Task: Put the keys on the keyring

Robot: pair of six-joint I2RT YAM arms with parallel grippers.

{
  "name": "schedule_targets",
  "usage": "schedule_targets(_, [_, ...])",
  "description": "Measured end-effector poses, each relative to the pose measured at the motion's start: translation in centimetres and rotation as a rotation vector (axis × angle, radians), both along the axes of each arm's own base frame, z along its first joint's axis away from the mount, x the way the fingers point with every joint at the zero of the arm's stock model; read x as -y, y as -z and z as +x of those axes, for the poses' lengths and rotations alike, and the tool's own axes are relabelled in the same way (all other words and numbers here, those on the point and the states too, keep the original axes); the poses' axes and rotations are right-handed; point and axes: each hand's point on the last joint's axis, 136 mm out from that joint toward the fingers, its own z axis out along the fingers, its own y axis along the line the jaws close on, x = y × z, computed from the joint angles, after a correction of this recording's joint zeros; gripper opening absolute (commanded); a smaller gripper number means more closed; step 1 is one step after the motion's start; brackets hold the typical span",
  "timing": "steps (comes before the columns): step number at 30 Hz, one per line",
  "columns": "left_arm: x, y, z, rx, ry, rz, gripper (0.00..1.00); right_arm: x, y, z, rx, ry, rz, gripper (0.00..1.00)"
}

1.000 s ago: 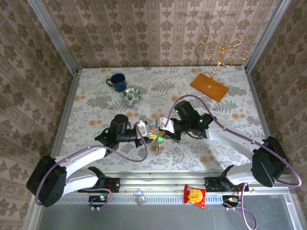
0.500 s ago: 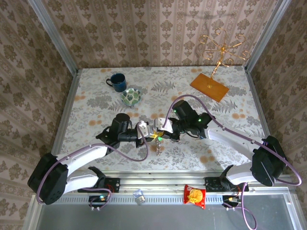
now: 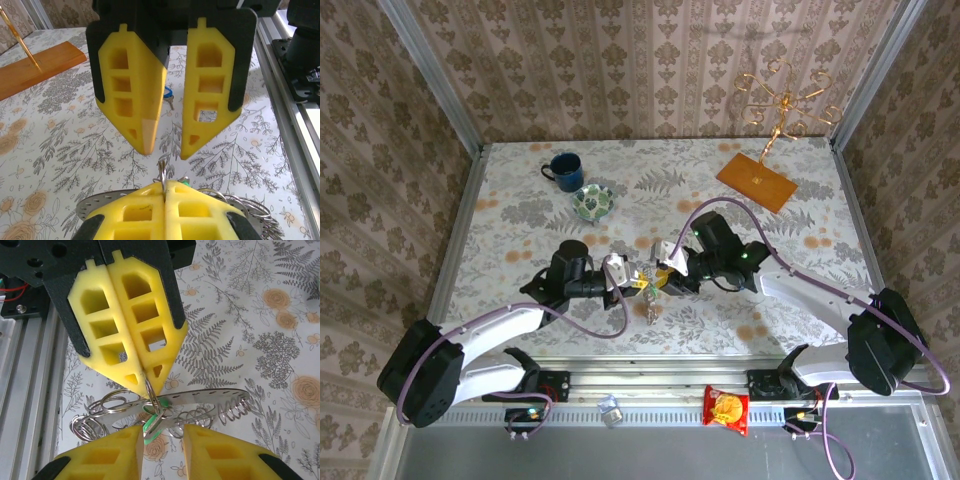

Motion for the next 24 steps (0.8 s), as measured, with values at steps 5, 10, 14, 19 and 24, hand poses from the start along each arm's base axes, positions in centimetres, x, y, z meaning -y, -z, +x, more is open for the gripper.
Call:
schedule_targets(5, [0.0, 0.0, 0.0, -0.002, -0.007, -0.021, 0.00, -0.3, 0.1, 0.0, -0.008, 0.002, 0.023, 0.28])
schedule_targets(10, [-0.1, 0.0, -0.1, -0.008, -0.015, -0.044, 0.00, -0.4, 0.6, -0.1, -0.024, 0.012, 0.043, 0.25])
schedule_targets(14, [0.0, -0.1, -0.1, -0.007, -0.017, -0.052, 0.00, -0.6, 0.2, 0.1, -0.013, 0.016, 0.063, 0.22])
schedule_targets(19, [0.0, -0.2, -0.1, -0.006, -0.013, -0.058, 0.00, -1.1, 0.0, 0.3, -0.014, 0.009, 0.084, 0.19])
schedule_targets(24, [0.1, 0.0, 0.1, -0.021, -0.018, -0.062, 0.00, -1.4, 0.8, 0.4, -0.030, 0.005, 0.079, 0.20])
